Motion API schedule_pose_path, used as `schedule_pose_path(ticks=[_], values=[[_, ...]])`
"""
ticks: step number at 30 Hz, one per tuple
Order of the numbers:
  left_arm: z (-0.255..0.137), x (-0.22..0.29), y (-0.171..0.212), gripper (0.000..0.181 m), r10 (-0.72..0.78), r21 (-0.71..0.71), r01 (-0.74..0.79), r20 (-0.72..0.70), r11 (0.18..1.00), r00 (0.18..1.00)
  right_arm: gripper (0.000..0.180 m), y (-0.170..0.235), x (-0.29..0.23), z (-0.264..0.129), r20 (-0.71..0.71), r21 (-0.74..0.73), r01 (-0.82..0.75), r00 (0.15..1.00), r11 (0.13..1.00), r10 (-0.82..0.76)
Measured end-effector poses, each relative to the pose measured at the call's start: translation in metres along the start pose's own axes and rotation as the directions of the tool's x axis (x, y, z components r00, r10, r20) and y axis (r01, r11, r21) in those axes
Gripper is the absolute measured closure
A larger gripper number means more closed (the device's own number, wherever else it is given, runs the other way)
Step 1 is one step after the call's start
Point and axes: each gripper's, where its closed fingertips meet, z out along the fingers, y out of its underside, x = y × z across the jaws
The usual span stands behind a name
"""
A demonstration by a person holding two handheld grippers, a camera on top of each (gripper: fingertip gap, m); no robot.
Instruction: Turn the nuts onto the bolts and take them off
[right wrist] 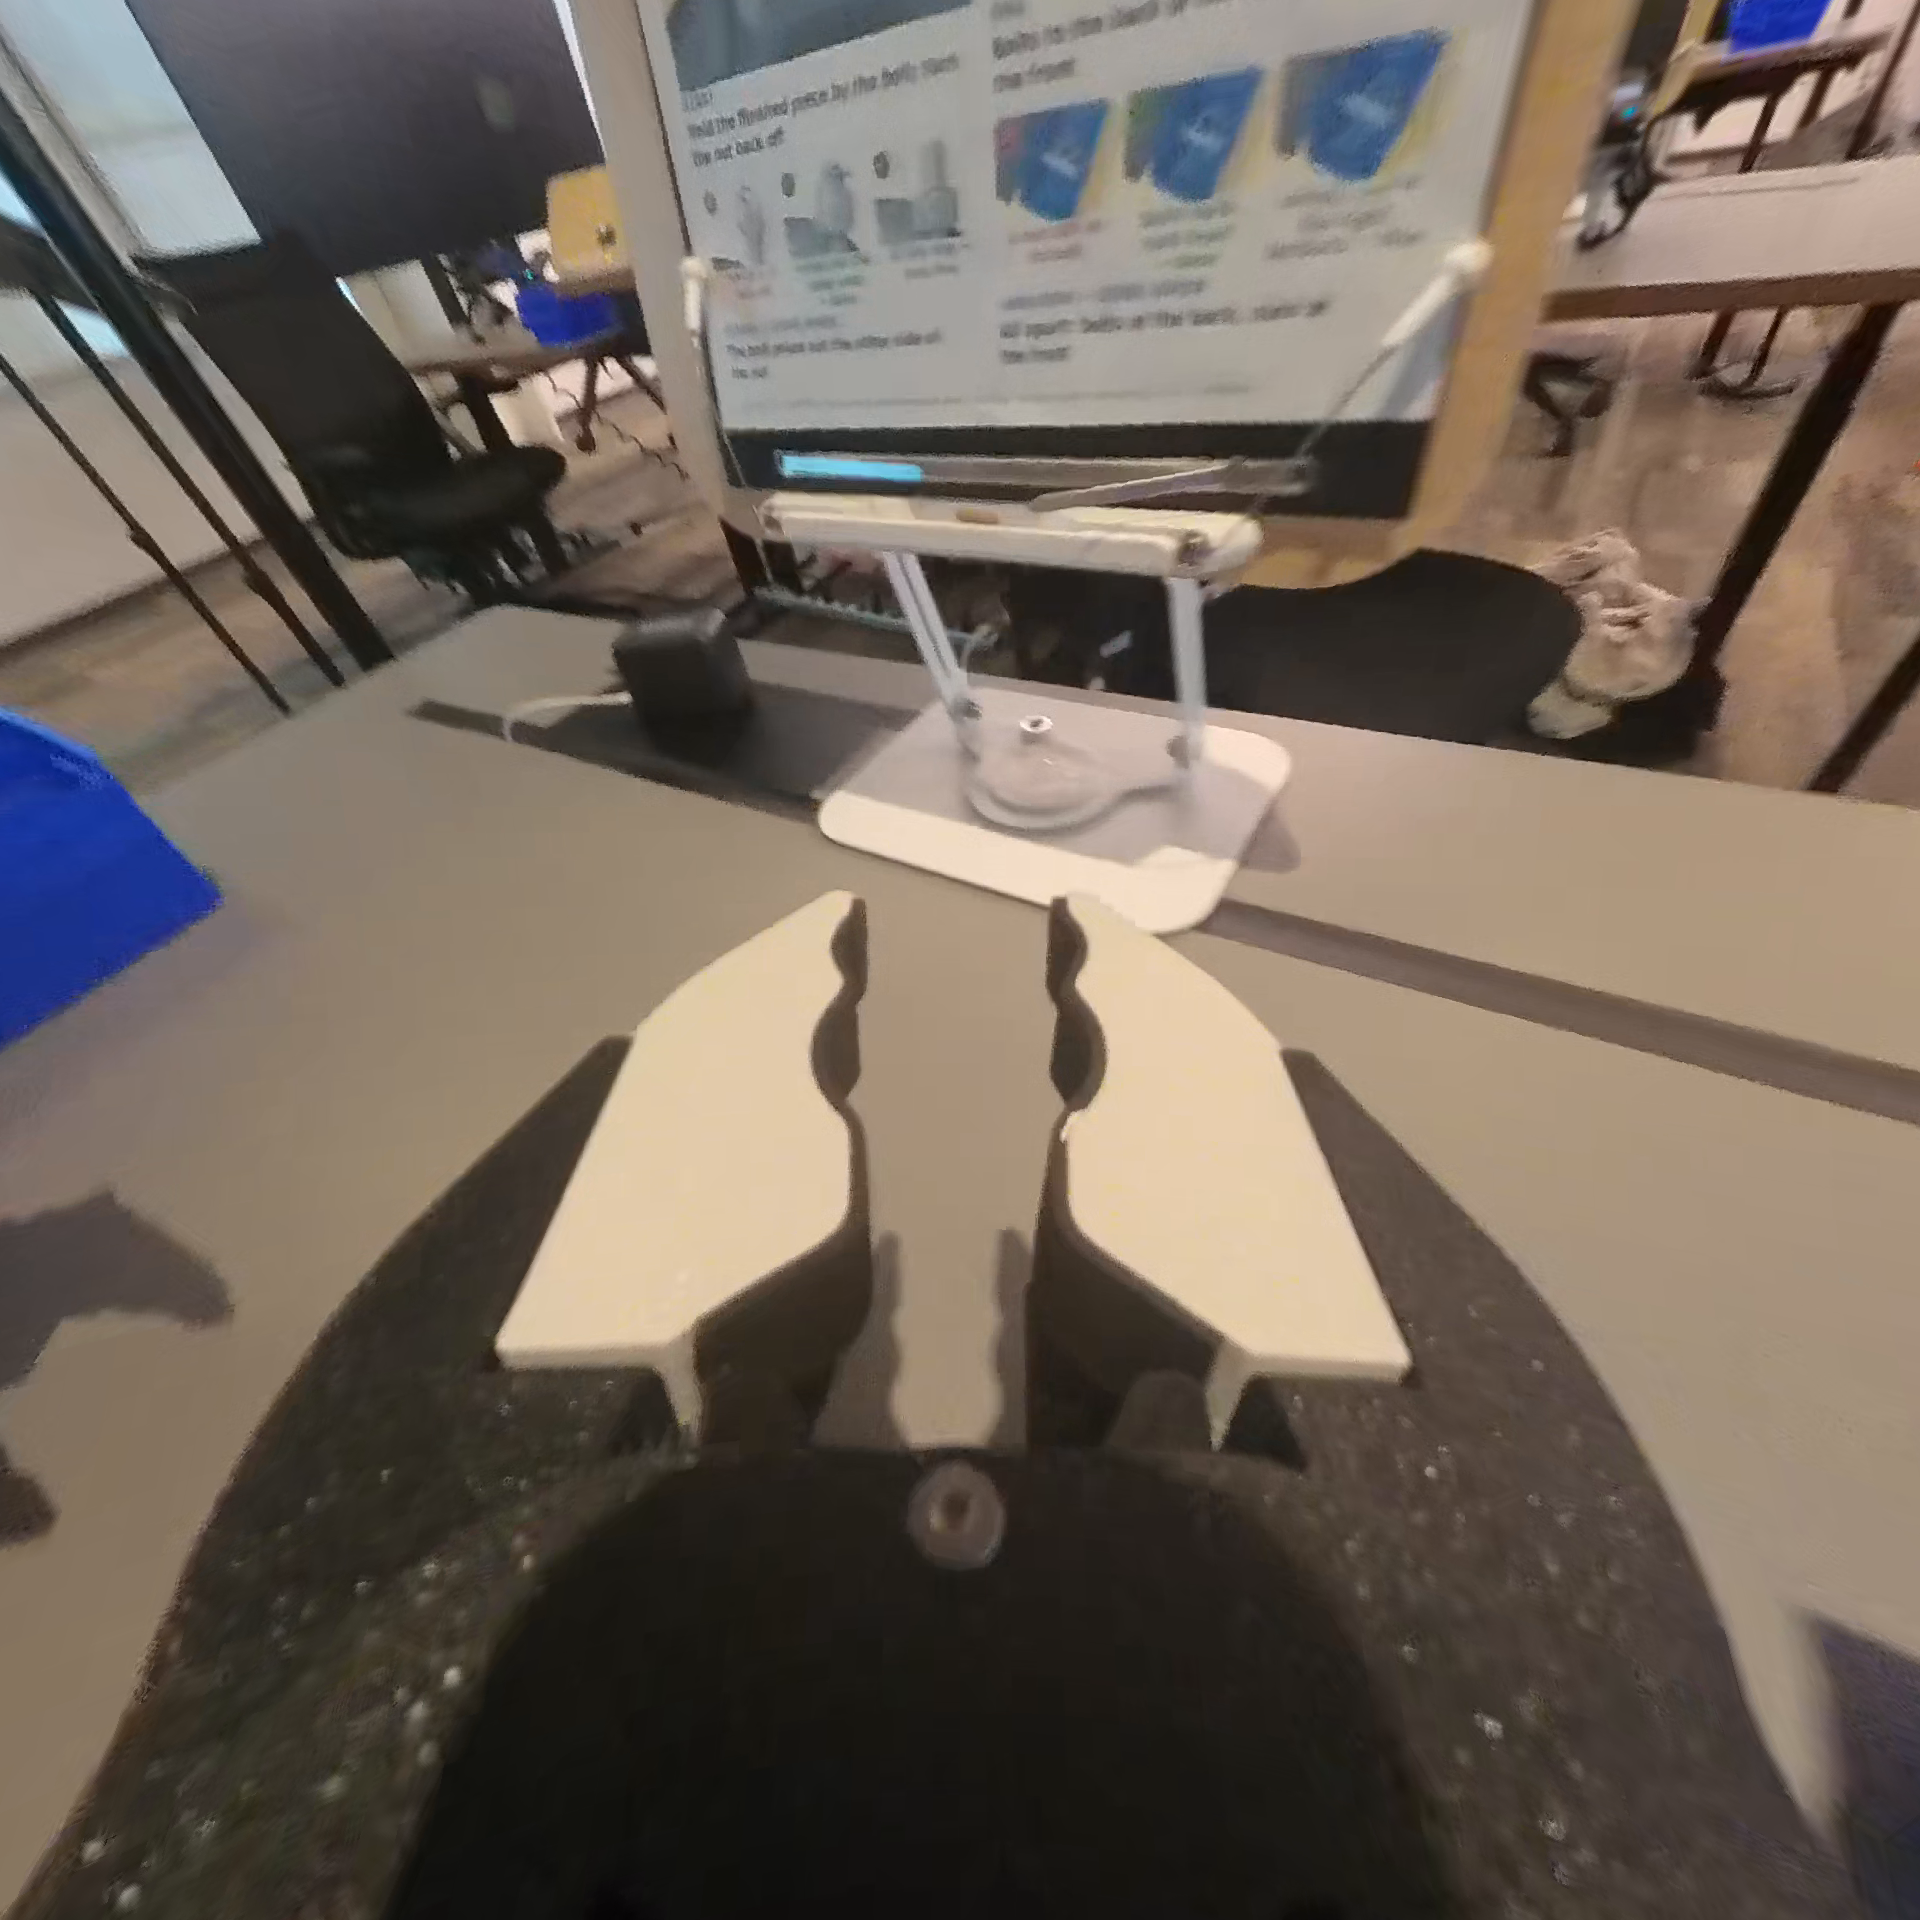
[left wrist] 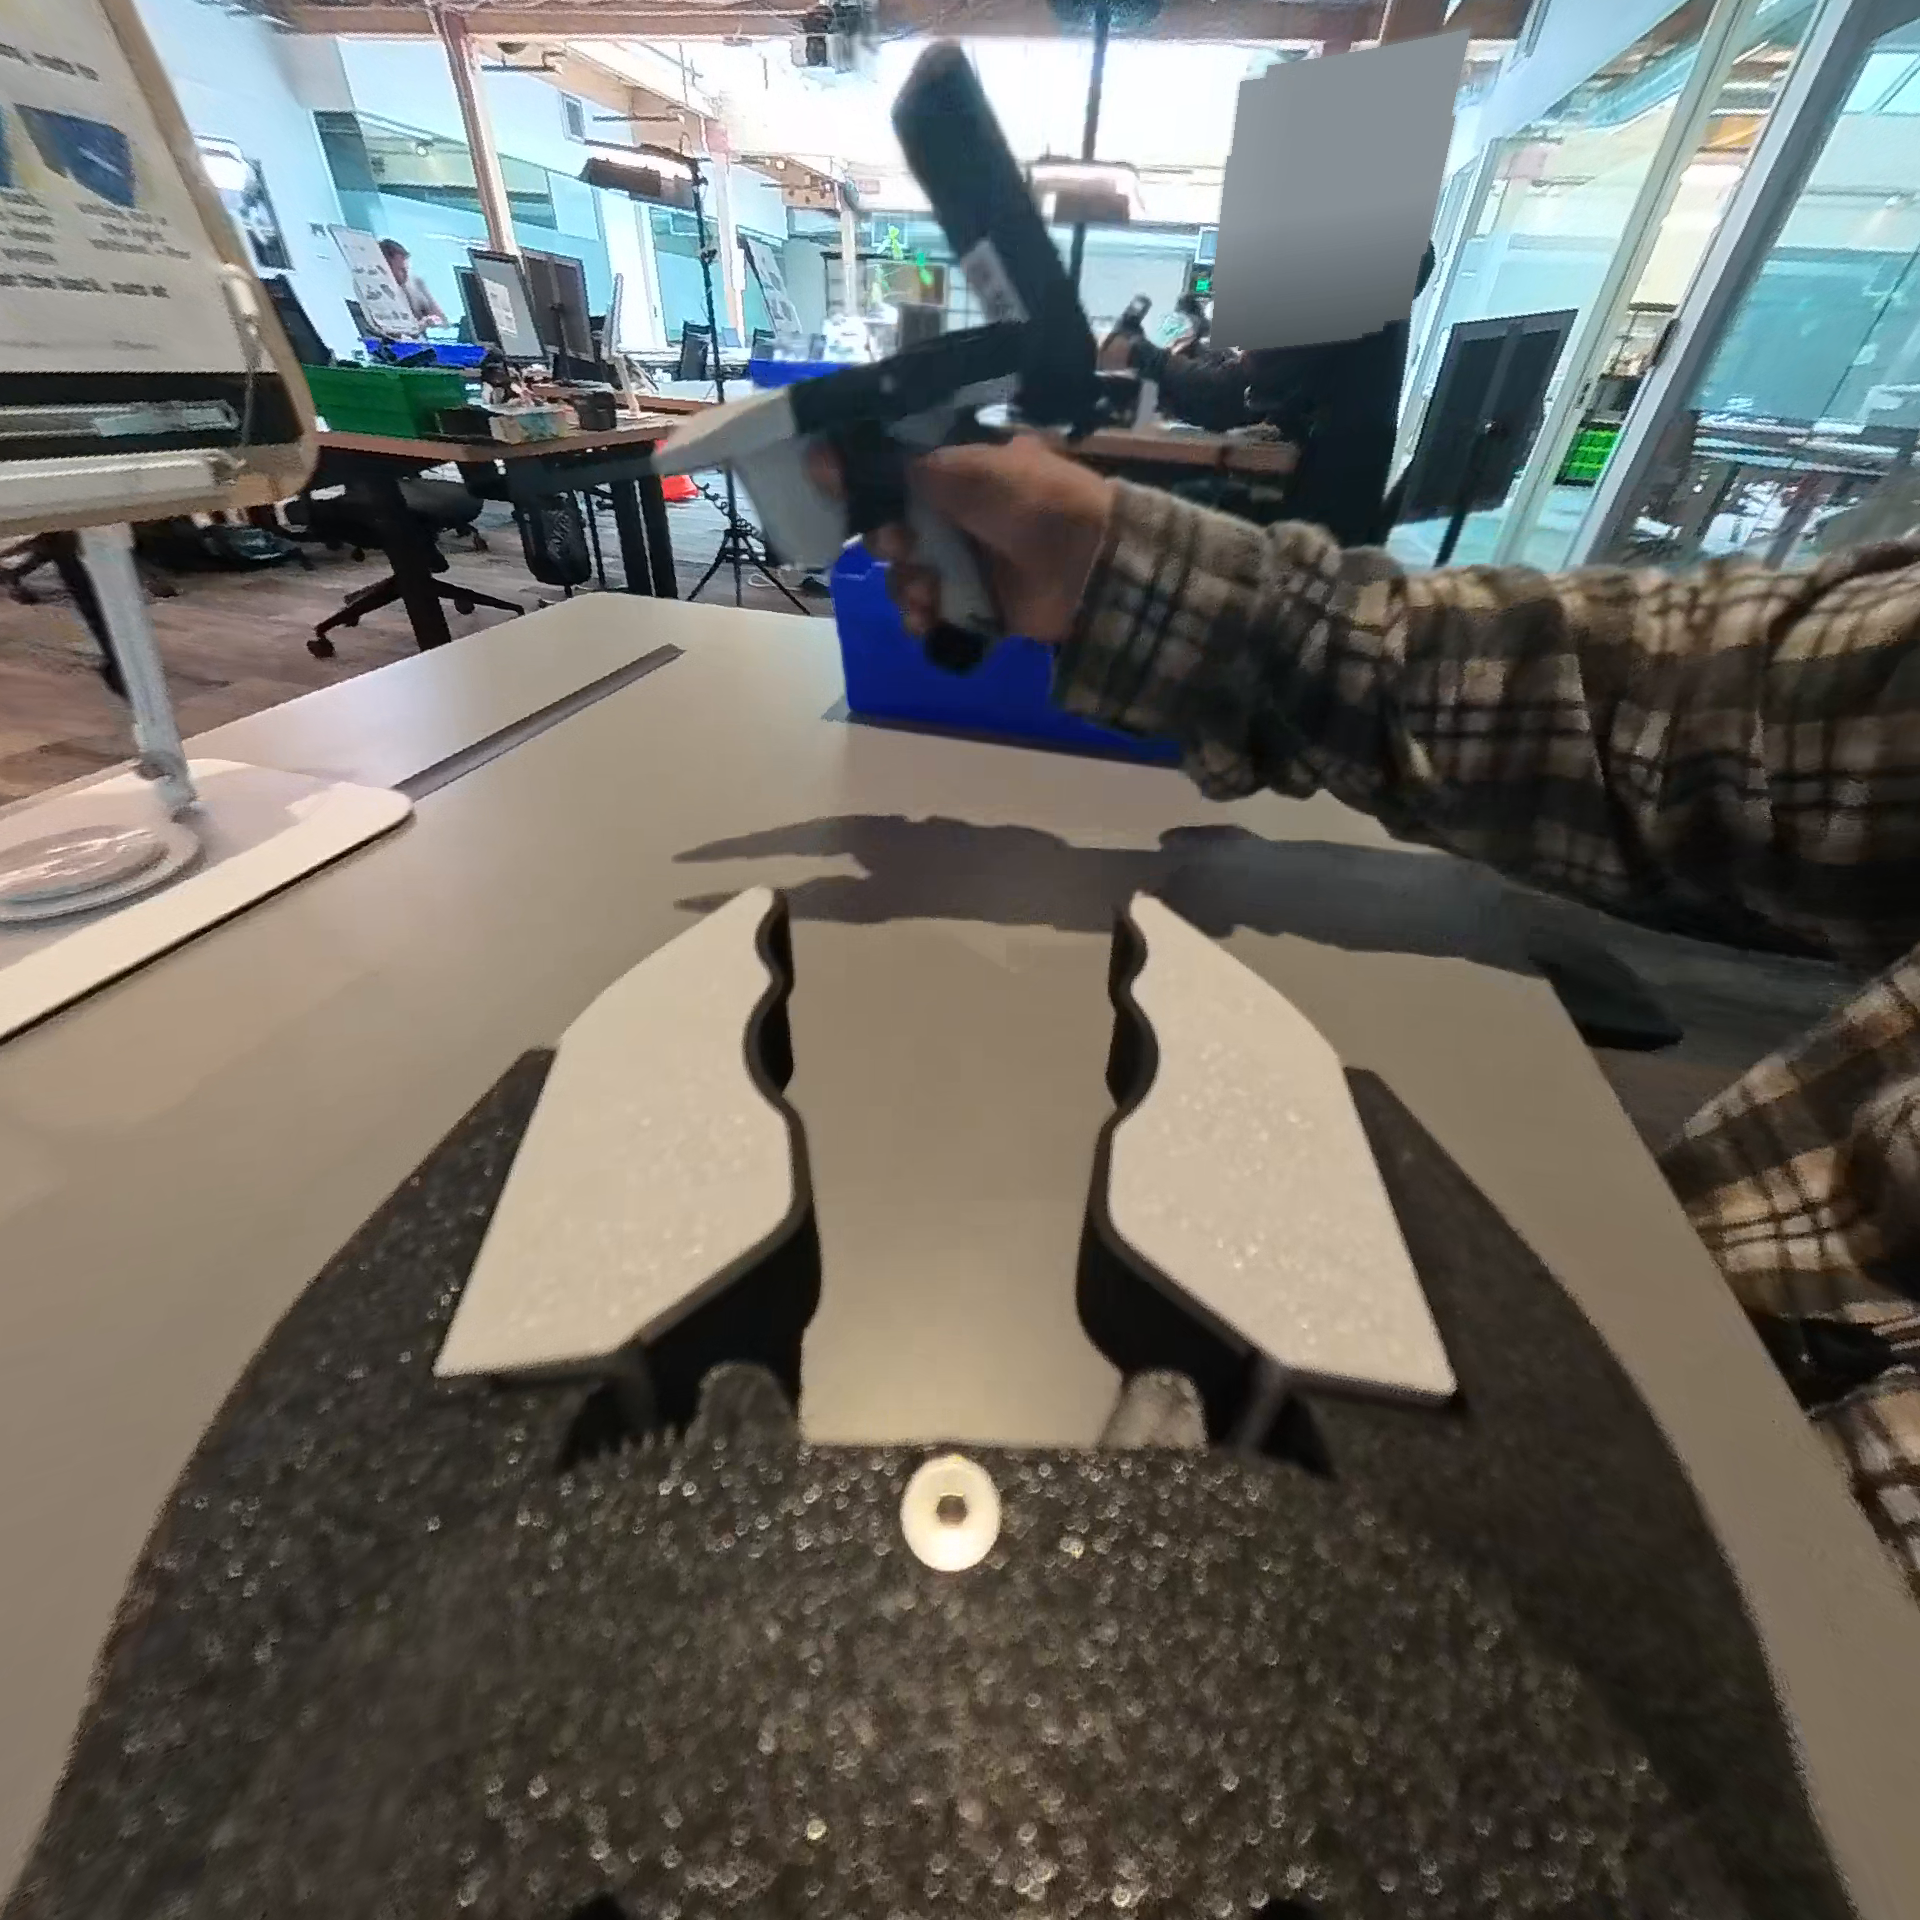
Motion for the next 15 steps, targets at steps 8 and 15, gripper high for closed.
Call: schedule_pose_path(ticks=[8, 15], values=[[-0.034, -0.017, 0.008, 0.123, 0.017, -0.011, -0.016, 0.057, 1.000, 0.998, 0.138, 0.019, 0.002, 0.139, -0.121, 0.027, -0.019, 0.992, 0.999, 0.022], [-0.044, -0.025, 0.001, 0.124, -0.014, 0.034, 0.011, 0.070, 0.999, 0.997, 0.139, 0.027, 0.018, 0.220, -0.253, -0.010, -0.063, 0.966, 0.998, 0.058]])
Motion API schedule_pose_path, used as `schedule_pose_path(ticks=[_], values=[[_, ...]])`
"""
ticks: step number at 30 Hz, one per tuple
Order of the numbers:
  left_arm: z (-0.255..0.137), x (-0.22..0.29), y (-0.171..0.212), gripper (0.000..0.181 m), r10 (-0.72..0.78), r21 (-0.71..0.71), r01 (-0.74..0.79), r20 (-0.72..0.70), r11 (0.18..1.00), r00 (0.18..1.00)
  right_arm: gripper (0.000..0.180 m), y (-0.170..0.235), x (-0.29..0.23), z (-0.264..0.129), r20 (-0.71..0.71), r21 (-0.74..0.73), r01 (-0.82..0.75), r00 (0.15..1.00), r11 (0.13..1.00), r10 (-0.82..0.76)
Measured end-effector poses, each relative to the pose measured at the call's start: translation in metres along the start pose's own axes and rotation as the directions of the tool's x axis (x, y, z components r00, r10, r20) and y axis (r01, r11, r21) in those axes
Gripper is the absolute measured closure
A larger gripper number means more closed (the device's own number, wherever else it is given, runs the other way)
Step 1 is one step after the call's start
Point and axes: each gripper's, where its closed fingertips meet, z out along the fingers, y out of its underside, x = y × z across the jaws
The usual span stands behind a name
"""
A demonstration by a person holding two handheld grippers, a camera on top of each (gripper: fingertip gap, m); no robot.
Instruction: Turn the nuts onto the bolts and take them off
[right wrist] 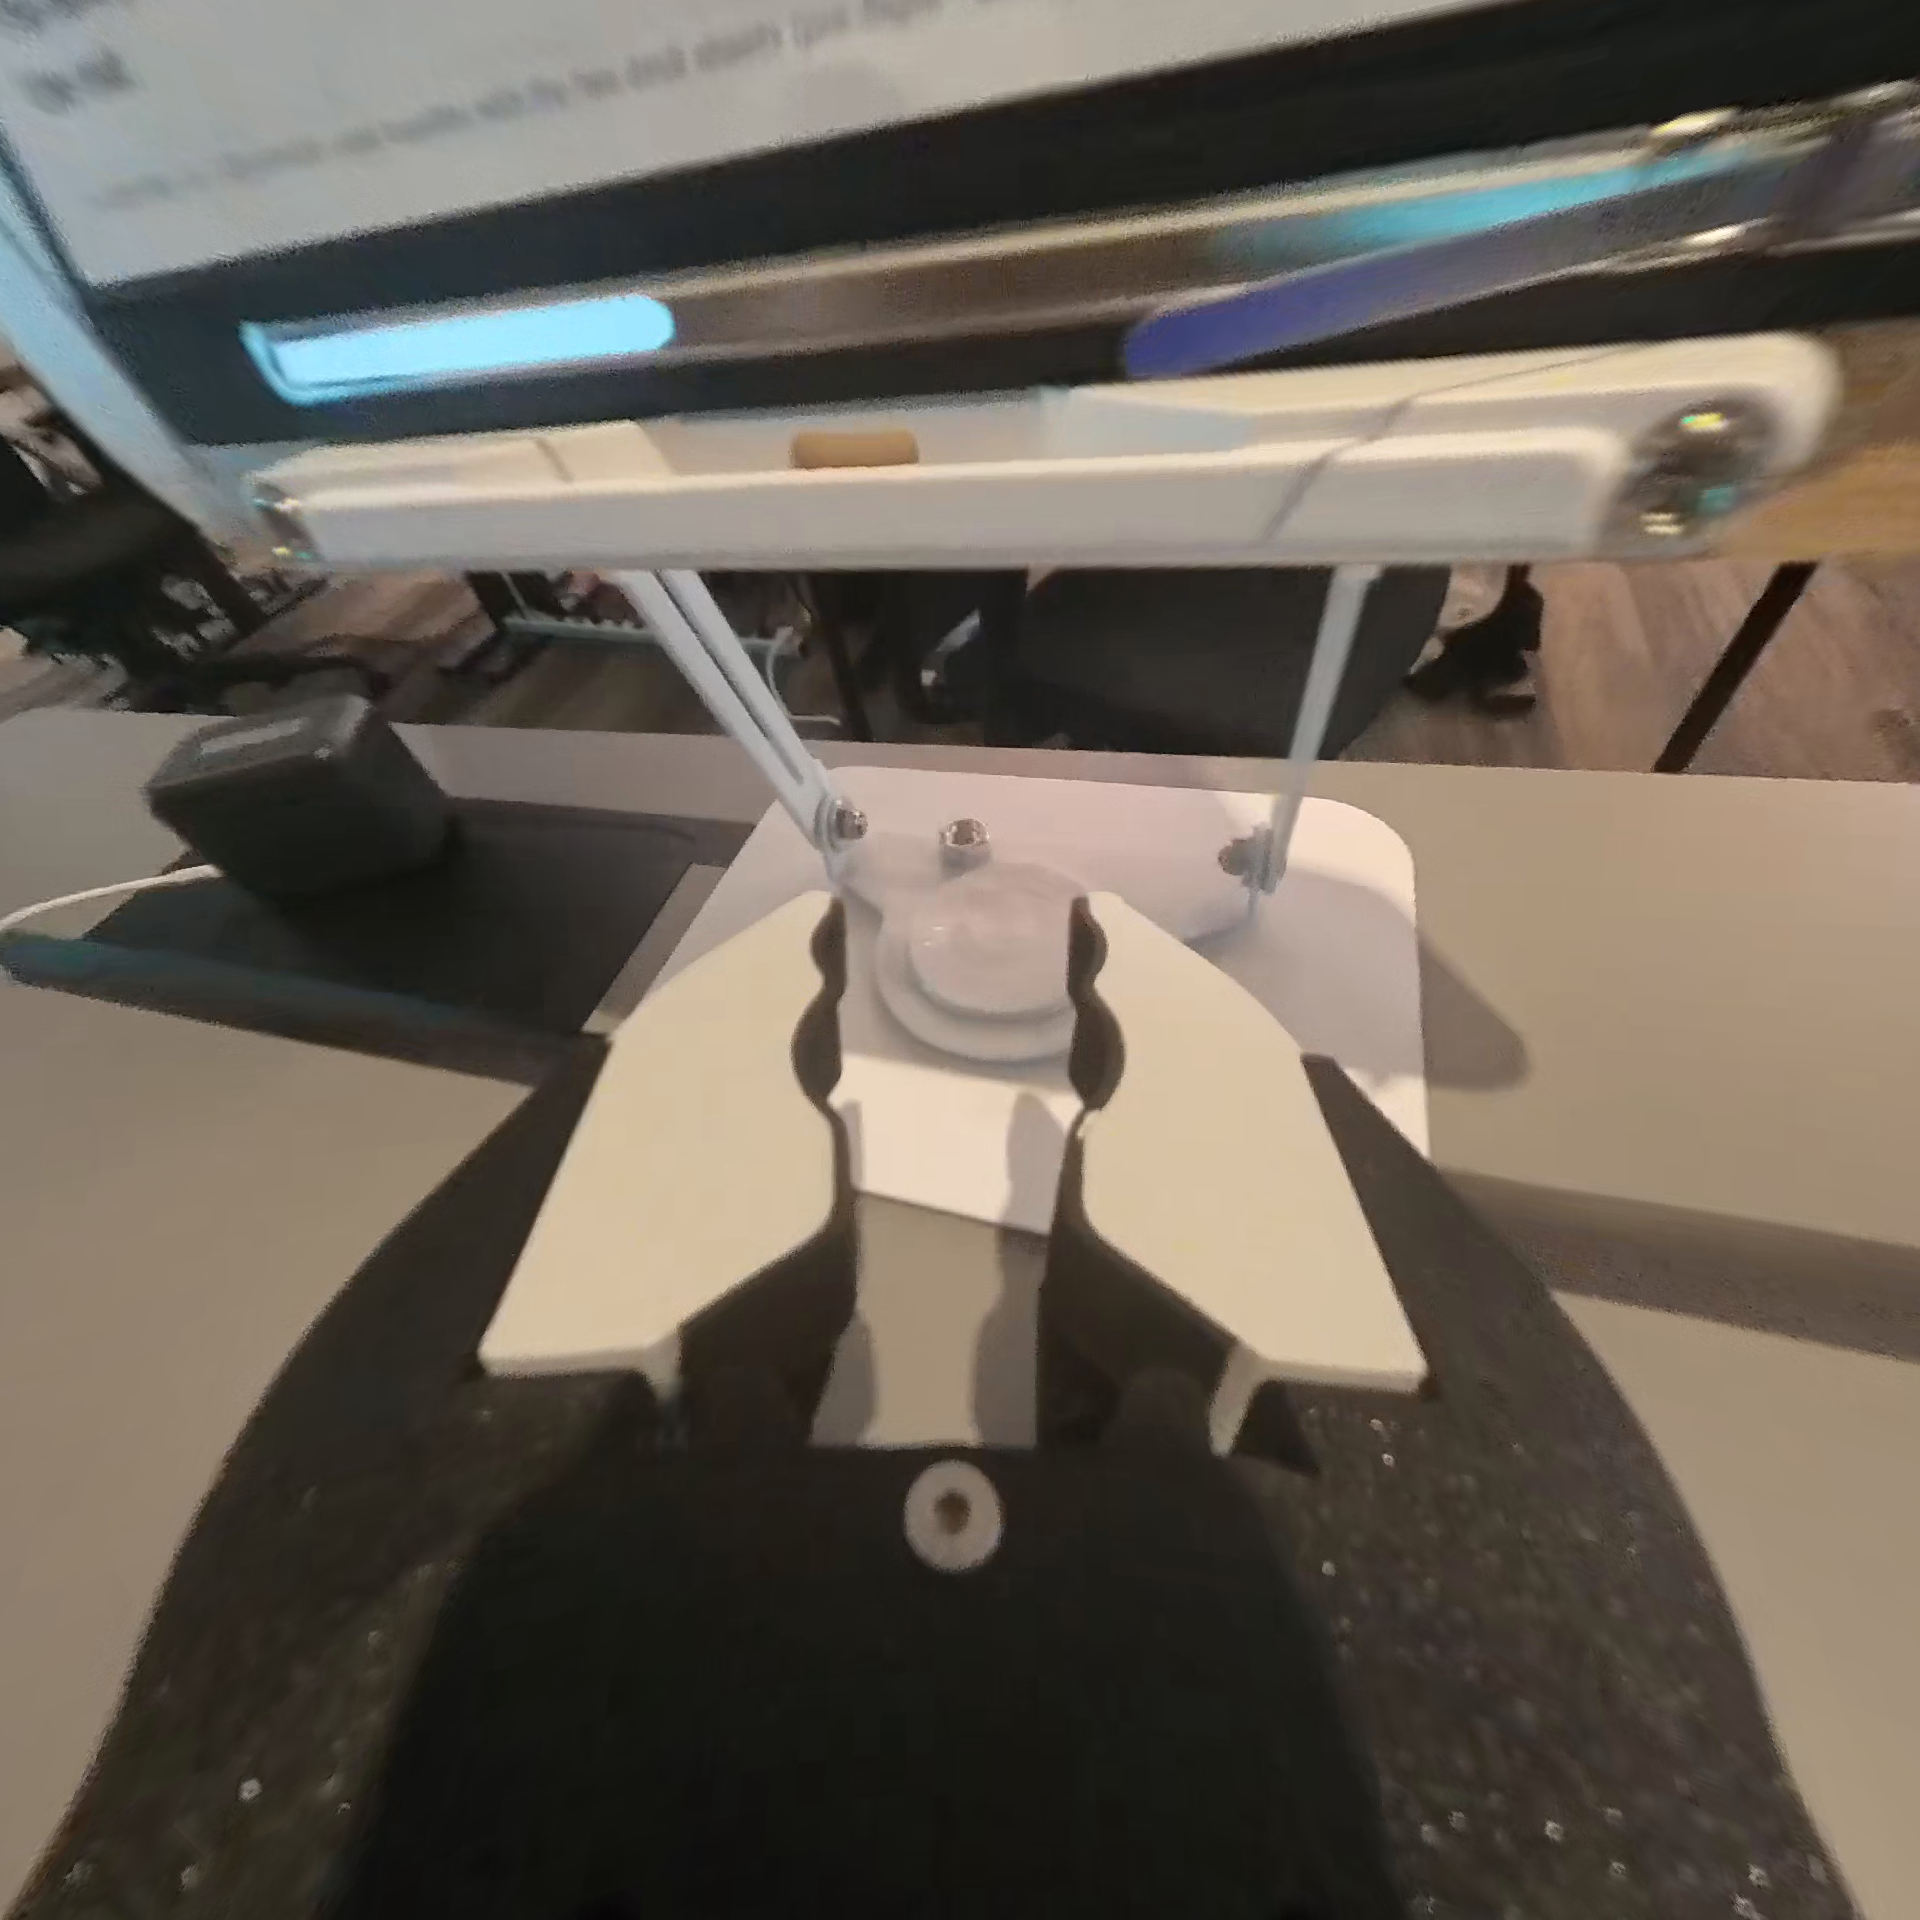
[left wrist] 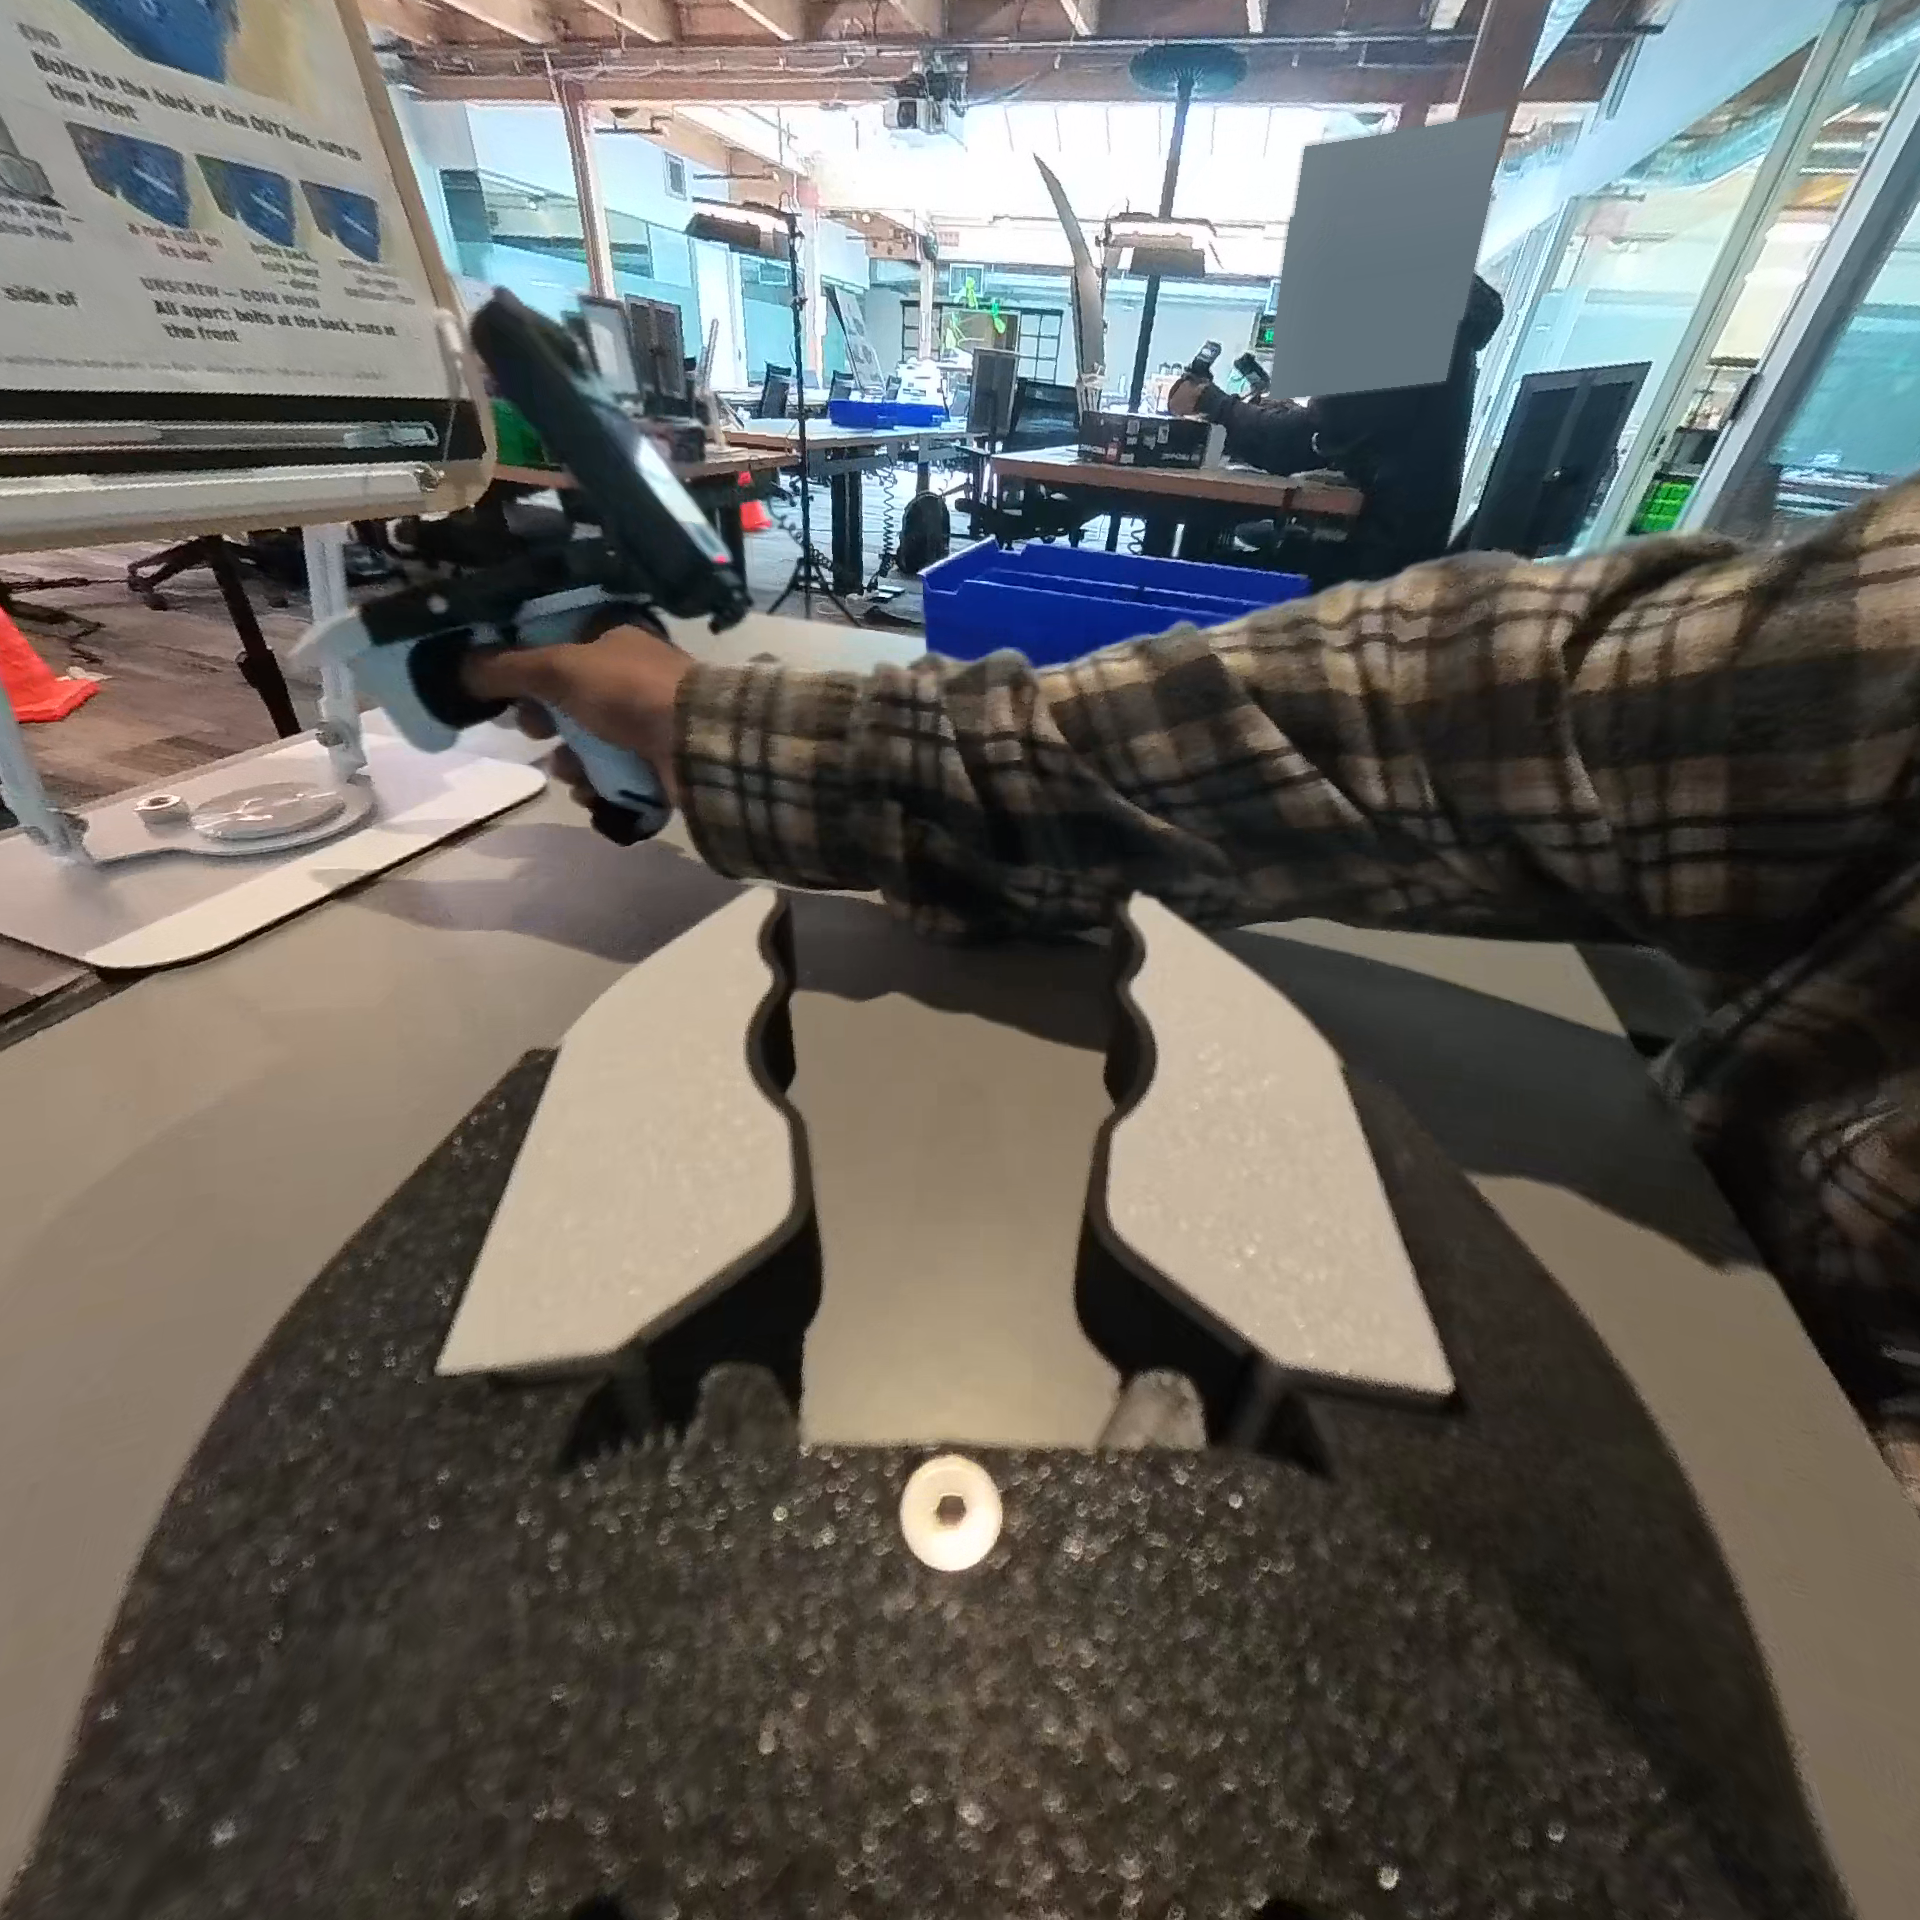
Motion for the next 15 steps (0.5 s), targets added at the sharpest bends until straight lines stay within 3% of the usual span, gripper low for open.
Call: schedule_pose_path(ticks=[7, 15], values=[[-0.002, -0.002, -0.002, 0.124, -0.013, 0.012, 0.013, 0.003, 1.000, 1.000, 0.143, 0.004, -0.008, 0.048, -0.084, -0.085, 0.081, 0.993, 0.993, -0.088], [-0.002, -0.001, -0.002, 0.124, -0.023, 0.013, 0.024, -0.008, 1.000, 1.000, 0.143, 0.014, -0.004, 0.076, -0.118, -0.140, 0.125, 0.983, 0.982, -0.142]])
